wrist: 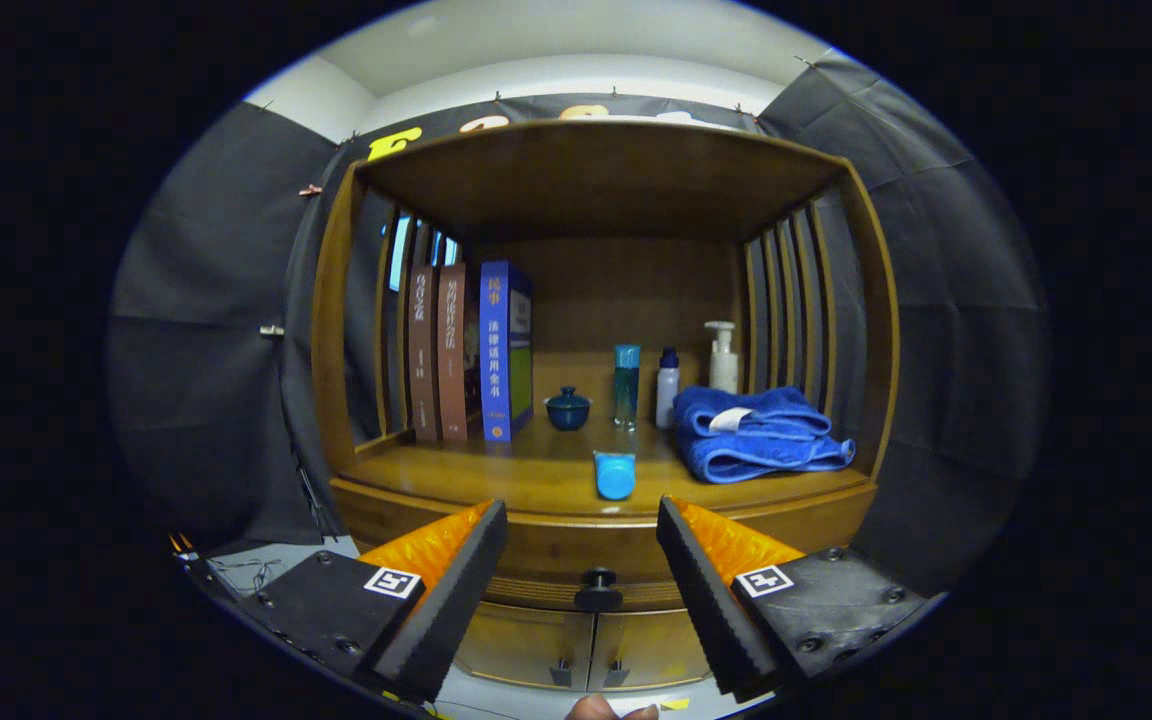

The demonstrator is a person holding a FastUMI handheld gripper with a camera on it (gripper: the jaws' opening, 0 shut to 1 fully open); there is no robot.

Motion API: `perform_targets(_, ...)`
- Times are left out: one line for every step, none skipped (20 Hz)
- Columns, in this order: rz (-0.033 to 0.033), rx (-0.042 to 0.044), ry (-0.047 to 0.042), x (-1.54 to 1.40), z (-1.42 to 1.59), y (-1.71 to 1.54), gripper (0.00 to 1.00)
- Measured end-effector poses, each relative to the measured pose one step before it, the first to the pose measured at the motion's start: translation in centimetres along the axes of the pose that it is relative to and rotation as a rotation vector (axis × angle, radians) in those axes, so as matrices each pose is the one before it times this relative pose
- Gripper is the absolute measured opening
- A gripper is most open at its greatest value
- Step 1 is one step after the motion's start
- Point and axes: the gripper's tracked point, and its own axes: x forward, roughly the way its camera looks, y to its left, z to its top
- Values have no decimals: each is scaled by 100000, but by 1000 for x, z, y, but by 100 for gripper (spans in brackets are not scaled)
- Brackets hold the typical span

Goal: Pull open the drawer, take out the items inside it, and place them on the countertop above the cabinet.

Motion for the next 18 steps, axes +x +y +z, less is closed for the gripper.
perform_targets(202, 1886, -1313, -665, 1625, 32, 98)
perform_targets(10, 1438, -600, -601, 1526, -71, 98)
perform_targets(-166, 1075, -488, -742, 1543, -113, 98)
perform_targets(-25, 760, -609, -839, 1491, -20, 98)
perform_targets(-628, 433, -950, -663, 1525, 17, 98)
perform_targets(-236, -333, -1253, -684, 1488, 47, 98)
perform_targets(-672, -1191, -735, -694, 1391, 69, 98)
perform_targets(-114, -921, -936, -750, 1337, 266, 98)
perform_targets(118, -486, -1034, -708, 1291, 555, 98)
perform_targets(404, -571, -1152, -512, 1230, 653, 98)
perform_targets(693, -1061, -639, -638, 949, 662, 98)
perform_targets(-277, -560, 78, -506, 648, 556, 98)
perform_targets(-635, 404, 310, -623, 568, 451, 98)
perform_targets(353, 1175, -155, -527, 408, 688, 99)
perform_targets(925, 676, -441, -627, 345, 741, 99)
perform_targets(-110, -189, -240, -417, 111, 212, 99)
perform_targets(-588, -167, -582, -465, 75, -57, 99)
perform_targets(-1195, -435, -131, 113, -952, -259, 99)
